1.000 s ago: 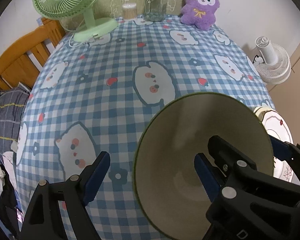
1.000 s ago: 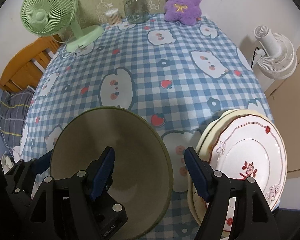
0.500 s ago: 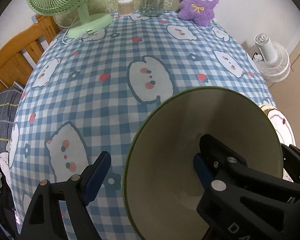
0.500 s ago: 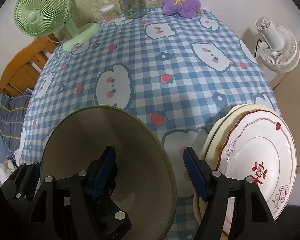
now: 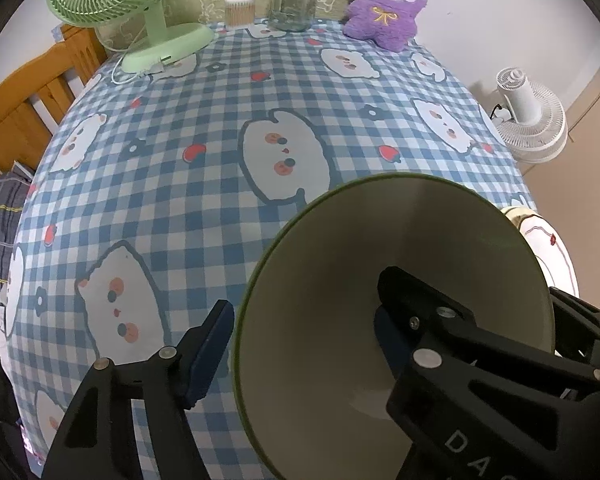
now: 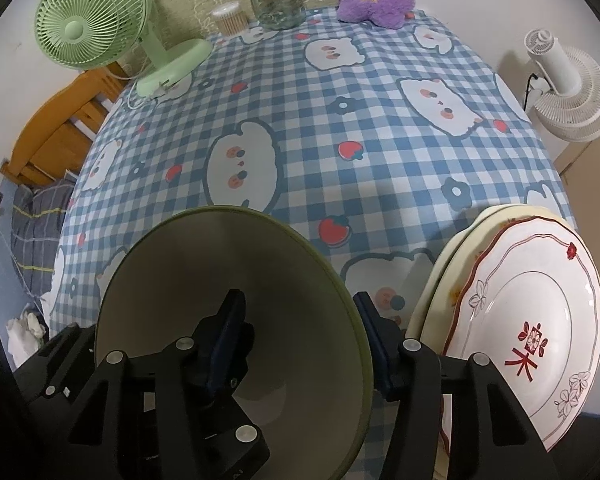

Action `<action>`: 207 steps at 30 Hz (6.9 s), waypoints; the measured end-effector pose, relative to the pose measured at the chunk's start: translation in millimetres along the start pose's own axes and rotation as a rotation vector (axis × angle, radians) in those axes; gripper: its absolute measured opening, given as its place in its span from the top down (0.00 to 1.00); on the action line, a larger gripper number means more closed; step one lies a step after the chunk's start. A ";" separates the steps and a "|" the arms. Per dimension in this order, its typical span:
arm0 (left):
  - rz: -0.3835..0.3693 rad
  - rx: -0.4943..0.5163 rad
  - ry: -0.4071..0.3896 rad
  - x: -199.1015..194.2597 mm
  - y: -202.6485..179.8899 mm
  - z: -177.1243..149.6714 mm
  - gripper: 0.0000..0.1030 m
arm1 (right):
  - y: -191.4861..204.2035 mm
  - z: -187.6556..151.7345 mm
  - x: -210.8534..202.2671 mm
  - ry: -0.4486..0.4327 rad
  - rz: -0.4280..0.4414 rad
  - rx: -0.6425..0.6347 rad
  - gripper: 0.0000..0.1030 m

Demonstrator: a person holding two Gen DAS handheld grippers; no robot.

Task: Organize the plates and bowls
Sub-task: 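Tilt the held bowl and bring it over the plate stack with both grippers, then lower the bowl onto the stack and open both grippers, then withdraw both grippers away from the stacked plates and bowls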

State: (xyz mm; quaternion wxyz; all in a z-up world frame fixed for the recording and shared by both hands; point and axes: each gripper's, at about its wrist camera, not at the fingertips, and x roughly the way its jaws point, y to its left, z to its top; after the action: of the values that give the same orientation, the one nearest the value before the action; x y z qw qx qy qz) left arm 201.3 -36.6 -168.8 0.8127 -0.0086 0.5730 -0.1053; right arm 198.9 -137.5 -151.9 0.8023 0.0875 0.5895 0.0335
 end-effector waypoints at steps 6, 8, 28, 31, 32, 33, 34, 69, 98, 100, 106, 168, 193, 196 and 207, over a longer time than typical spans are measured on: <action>-0.041 0.003 0.007 -1.0 -3.0 -0.7 0.41 | 1.1 -0.2 -2.3 -0.004 -0.022 -0.014 0.50; -0.039 -0.004 0.007 -1.8 -3.4 -0.7 0.42 | -0.3 -0.8 -2.8 -0.005 -0.026 -0.009 0.53; -0.047 0.010 -0.033 -25.1 -4.9 -2.3 0.45 | 1.9 -3.5 -34.1 -0.047 -0.066 0.005 0.56; -0.051 0.017 -0.043 -32.2 -5.5 -2.2 0.45 | 3.3 -5.0 -42.3 -0.057 -0.069 0.012 0.56; -0.052 0.021 -0.046 -34.8 -6.4 -1.9 0.45 | 4.3 -5.5 -45.9 -0.062 -0.070 0.015 0.56; -0.052 0.024 -0.049 -37.3 -6.8 -1.9 0.45 | 5.5 -5.4 -48.2 -0.066 -0.071 0.017 0.56; -0.053 0.027 -0.053 -40.4 -6.8 -1.8 0.45 | 6.9 -5.9 -52.2 -0.071 -0.073 0.020 0.56; -0.039 0.018 -0.117 -77.4 -78.3 7.8 0.45 | -59.5 1.8 -108.0 -0.129 -0.054 -0.010 0.56; -0.052 -0.091 -0.052 -33.7 -166.8 11.2 0.45 | -152.1 10.0 -87.9 -0.038 -0.074 -0.078 0.56; -0.055 -0.098 -0.042 -28.4 -169.7 9.7 0.45 | -155.1 9.3 -84.4 -0.027 -0.076 -0.082 0.56; -0.062 -0.123 -0.019 -18.3 -175.3 4.0 0.45 | -162.0 5.8 -75.1 0.000 -0.085 -0.097 0.56; 0.069 0.021 -0.366 -140.1 -116.4 -7.6 0.15 | -64.1 -29.5 -183.2 -0.363 -0.057 -0.053 0.16; 0.173 0.048 -0.494 -178.8 29.7 -95.1 0.09 | 25.4 -127.2 -172.4 -0.478 -0.149 0.016 0.17; 0.194 0.051 -0.509 -173.5 34.2 -105.6 0.09 | 20.5 -134.6 -165.8 -0.485 -0.147 0.027 0.16; 0.213 0.012 -0.557 -164.6 40.5 -133.1 0.06 | 11.0 -166.4 -153.6 -0.528 -0.136 0.022 0.16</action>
State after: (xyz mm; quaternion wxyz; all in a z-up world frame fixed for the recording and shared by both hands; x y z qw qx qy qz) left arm 30.8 46.9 -66.9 0.9452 0.0276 0.3250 -0.0164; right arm -5.4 -134.0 -53.8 0.9276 0.0623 0.3648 -0.0507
